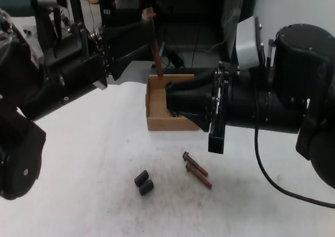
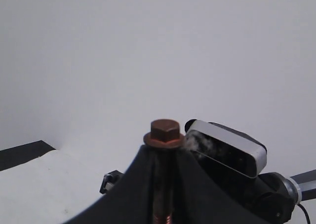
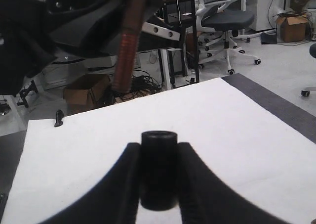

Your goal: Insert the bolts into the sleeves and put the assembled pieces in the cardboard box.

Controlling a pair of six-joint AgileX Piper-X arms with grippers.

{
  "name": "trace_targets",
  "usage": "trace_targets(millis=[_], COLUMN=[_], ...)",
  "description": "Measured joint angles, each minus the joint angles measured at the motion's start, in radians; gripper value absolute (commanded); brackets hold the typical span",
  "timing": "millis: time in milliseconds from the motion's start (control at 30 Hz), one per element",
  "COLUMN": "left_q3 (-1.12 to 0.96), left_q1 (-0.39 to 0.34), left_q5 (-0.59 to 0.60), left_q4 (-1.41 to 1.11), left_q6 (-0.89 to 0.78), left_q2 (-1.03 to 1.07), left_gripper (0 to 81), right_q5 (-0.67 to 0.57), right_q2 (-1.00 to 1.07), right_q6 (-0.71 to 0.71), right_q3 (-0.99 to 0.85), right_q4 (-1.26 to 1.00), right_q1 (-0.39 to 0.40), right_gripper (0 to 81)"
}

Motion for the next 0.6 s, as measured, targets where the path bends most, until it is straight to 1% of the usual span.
trace_targets(millis=[233, 433, 600], left_q3=[-0.003, -0.003, -0.003], left_q1=[0.000, 0.000, 0.000], left_q5=[0.002, 0.002, -0.004], left_q4=[-0.006, -0.006, -0.006], left_q6=[0.000, 0.000, 0.000], left_q2=[0.000, 0.000, 0.000], left_gripper=[0.2, 0.2, 0.2], right_q5=[0.036, 0.080, 0.145], right_q2=[0.019, 0.038, 0.038], right_q6=[0.000, -0.003, -0.057], right_q3=[0.002, 0.004, 0.004], right_q4=[-0.026, -0.125, -0.168], right_q1=[0.000, 0.000, 0.008], right_gripper=[0.8, 0.8, 0.8])
